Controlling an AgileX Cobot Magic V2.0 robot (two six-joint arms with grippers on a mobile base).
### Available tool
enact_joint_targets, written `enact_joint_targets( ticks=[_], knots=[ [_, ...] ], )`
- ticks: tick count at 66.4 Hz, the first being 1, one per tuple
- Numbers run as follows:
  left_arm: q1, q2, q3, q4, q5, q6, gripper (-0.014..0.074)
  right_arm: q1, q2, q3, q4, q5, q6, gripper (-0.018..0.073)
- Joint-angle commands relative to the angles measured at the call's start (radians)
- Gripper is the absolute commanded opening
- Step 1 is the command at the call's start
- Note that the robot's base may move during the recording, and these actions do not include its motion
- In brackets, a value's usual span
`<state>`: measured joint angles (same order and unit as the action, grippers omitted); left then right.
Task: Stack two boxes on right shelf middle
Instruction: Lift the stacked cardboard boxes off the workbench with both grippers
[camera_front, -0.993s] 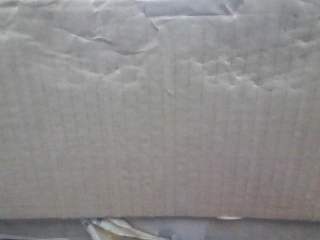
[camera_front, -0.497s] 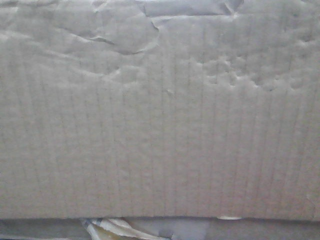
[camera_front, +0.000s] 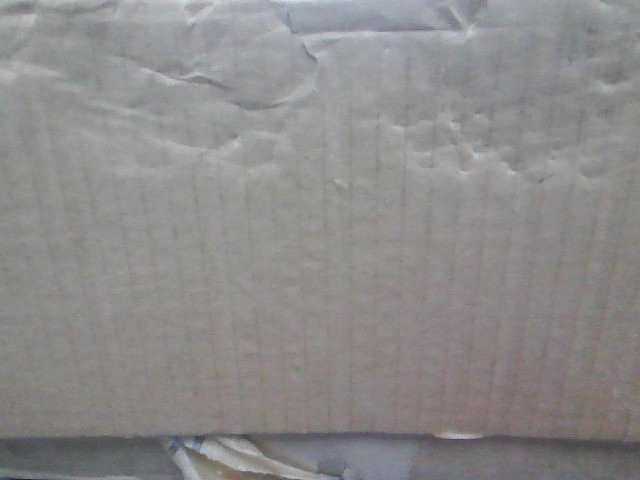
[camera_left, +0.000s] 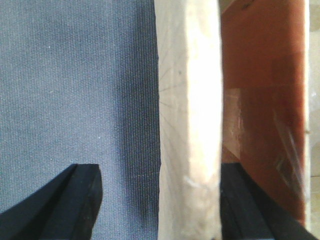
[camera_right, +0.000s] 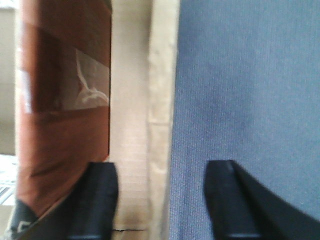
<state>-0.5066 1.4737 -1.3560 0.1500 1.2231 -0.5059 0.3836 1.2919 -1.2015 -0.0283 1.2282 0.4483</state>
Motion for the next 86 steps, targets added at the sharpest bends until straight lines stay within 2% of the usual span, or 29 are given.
enact_joint_targets(
  ticks=[1,6,10,16,18,22,34,38,47,50,56,74,86],
  knots=[
    [0.003,-0.008,-0.001,0.002,-0.010,0.002,0.0370,0.001,0.012,0.006,-0.020,-0.007,0.006,0.0202],
    [0.003,-0.008,-0.001,0.002,-0.014,-0.002,0.0353,0.001,0.014,0.006,-0.028,-0.007,0.020,0.0132],
    [0.003,-0.008,-0.001,0.002,-0.014,-0.016,0.0288,0.001,0.014,0.006,-0.037,-0.007,0.026,0.0049],
    [0.003,-0.008,-0.001,0.002,-0.019,-0.030,0.0113,0.001,0.014,0.006,-0.051,-0.007,0.033,-0.0098],
    [0.001,-0.008,-0.001,0.002,-0.018,-0.030,0.0017,0.001,0.014,0.006,-0.055,-0.007,0.033,-0.0151],
    [0.001,-0.008,-0.001,0.002,-0.021,-0.030,-0.0117,0.001,0.014,0.006,-0.081,-0.007,0.049,-0.0156],
    [0.001,-0.018,-0.009,0.028,-0.026,-0.063,-0.0111,0.001,0.012,0.002,-0.168,-0.007,0.094,-0.0143],
    [-0.006,-0.034,-0.017,0.071,-0.021,-0.103,-0.0111,0.014,0.012,-0.011,-0.193,-0.007,0.107,-0.0143],
    [-0.041,-0.094,-0.043,0.226,-0.019,-0.202,-0.0111,0.058,-0.004,-0.049,-0.267,-0.007,0.144,-0.0143],
    [-0.047,-0.112,-0.058,0.266,-0.025,-0.214,-0.0111,0.074,-0.006,-0.066,-0.298,-0.018,0.153,-0.0143],
    [-0.049,-0.135,-0.086,0.297,-0.056,-0.214,-0.0111,0.089,-0.008,-0.103,-0.345,-0.064,0.155,-0.0143],
    [-0.049,-0.143,-0.143,0.467,-0.292,-0.214,-0.0111,0.089,-0.008,-0.203,-0.484,-0.278,0.155,-0.0143],
    [-0.026,-0.143,-0.143,0.533,-0.441,-0.214,-0.0111,0.089,-0.008,-0.241,-0.498,-0.418,0.155,-0.0143]
  ],
)
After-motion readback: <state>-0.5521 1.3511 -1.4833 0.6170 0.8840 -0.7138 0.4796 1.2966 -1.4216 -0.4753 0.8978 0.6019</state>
